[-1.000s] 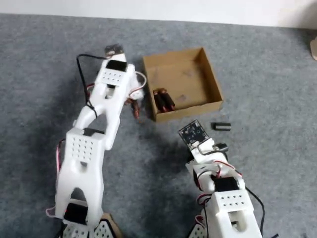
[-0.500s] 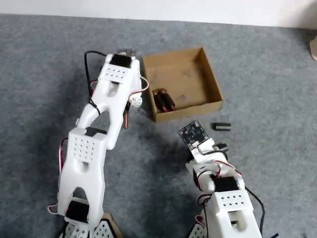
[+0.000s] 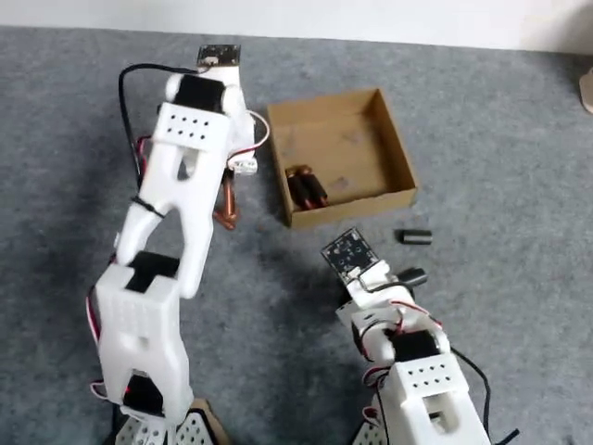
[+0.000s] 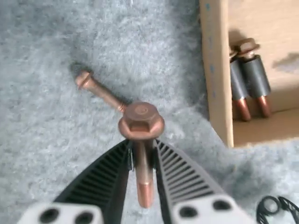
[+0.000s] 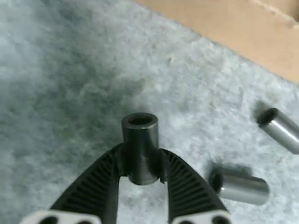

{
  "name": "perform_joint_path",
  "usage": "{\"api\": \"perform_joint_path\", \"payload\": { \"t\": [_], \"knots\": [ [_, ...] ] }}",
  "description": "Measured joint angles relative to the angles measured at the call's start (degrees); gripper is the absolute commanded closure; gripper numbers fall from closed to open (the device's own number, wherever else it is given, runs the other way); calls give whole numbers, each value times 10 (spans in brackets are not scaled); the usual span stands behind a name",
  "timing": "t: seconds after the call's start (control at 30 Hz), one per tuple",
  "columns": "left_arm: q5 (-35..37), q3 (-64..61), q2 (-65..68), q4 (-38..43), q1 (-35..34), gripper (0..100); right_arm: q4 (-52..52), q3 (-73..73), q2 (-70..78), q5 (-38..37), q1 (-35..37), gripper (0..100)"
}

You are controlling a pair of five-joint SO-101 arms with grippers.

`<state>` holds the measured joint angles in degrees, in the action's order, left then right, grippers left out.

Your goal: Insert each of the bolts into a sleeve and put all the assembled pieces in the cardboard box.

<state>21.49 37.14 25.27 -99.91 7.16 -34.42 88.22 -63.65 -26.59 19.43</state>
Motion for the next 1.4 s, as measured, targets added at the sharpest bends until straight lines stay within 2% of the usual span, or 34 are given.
{"api": "perform_joint_path", "payload": {
  "t": [0.33,0.5,0.63,0.87,1.0,1.2,1.27,1.4],
  "knots": [
    [0,-132,-181,0,1,997,0,0,0,106,46,995],
    [0,-204,-280,9,1,997,0,0,0,113,49,995],
    [1,-297,-345,55,1,997,0,0,0,113,49,995],
    [1,-542,-444,250,-13,997,0,0,0,113,49,995],
    [1,-685,-526,389,-15,997,0,0,0,113,50,995],
    [1,-881,-649,611,-16,996,0,0,0,113,92,995],
    [2,-922,-680,657,-16,996,0,0,0,113,102,995],
    [2,-942,-719,680,-14,996,4,0,0,113,104,995]
  ]
}}
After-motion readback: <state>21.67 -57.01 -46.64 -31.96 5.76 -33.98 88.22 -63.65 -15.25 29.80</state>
